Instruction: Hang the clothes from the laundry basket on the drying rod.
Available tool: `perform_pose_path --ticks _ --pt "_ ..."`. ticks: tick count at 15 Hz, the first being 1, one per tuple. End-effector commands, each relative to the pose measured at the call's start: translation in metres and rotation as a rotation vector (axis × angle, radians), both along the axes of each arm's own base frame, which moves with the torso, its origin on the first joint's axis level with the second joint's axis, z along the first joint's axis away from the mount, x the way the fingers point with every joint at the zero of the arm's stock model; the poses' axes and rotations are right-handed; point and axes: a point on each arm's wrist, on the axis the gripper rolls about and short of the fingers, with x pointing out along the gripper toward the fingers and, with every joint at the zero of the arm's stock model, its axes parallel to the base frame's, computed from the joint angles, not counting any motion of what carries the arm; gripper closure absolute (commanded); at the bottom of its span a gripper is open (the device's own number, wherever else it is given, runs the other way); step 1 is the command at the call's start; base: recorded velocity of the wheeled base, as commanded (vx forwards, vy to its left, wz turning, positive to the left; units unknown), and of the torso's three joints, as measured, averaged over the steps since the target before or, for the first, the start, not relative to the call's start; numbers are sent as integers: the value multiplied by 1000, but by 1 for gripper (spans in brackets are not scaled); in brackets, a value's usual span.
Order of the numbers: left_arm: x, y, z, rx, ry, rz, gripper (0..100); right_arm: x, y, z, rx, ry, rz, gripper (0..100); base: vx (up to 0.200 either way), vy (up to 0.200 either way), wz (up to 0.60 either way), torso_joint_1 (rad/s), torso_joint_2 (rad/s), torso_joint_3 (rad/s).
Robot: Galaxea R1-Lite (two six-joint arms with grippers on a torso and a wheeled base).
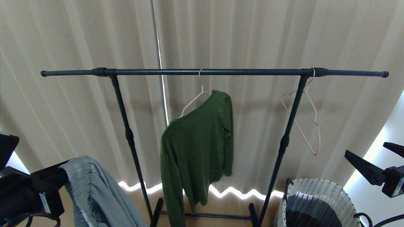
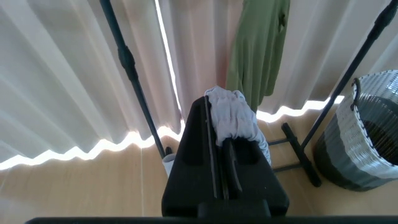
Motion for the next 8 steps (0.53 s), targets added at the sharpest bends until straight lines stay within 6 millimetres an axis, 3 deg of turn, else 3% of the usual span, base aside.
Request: perform_pose_path --ticks 1,8 --pt "0 0 0 0 -1 -1 100 0 0 0 1 -3 0 0 0 0 0 27 -51 -27" --pt "-8 3 7 -18 -74 -3 100 -11 -3 1 -24 -31 -34 0 0 0 0 0 0 0"
